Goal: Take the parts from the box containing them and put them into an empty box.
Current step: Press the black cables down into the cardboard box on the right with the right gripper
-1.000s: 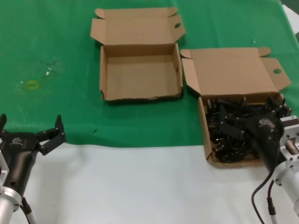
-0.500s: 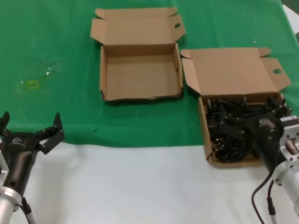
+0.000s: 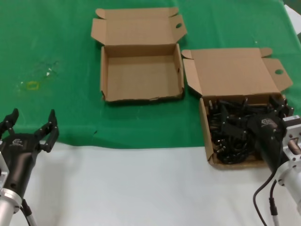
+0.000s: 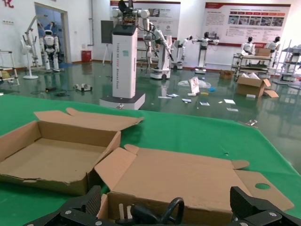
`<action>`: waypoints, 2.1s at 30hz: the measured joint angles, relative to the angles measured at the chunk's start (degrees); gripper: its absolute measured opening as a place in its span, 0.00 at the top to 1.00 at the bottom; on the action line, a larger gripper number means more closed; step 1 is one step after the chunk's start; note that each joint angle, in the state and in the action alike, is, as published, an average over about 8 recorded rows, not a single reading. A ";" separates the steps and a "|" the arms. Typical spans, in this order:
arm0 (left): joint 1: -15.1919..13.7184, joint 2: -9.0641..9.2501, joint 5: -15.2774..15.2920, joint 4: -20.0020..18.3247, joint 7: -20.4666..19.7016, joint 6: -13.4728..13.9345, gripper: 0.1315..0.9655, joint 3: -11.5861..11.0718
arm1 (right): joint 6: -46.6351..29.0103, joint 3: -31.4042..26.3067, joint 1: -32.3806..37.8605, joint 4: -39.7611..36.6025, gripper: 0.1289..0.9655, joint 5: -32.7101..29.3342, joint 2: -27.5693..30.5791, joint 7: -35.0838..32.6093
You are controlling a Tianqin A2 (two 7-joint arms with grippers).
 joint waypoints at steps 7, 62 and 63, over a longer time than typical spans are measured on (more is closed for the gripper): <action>0.00 0.00 0.01 0.00 0.00 0.00 0.50 0.00 | -2.20 0.18 1.05 0.26 0.00 -0.23 0.78 -0.90; 0.00 0.00 0.02 0.00 -0.02 0.00 0.99 0.00 | -78.41 -39.58 70.83 -55.15 0.00 -27.85 21.82 -33.33; 0.00 0.00 0.02 0.00 -0.02 0.00 0.99 0.00 | -78.21 -39.74 71.65 -56.86 0.00 -28.38 21.17 -34.37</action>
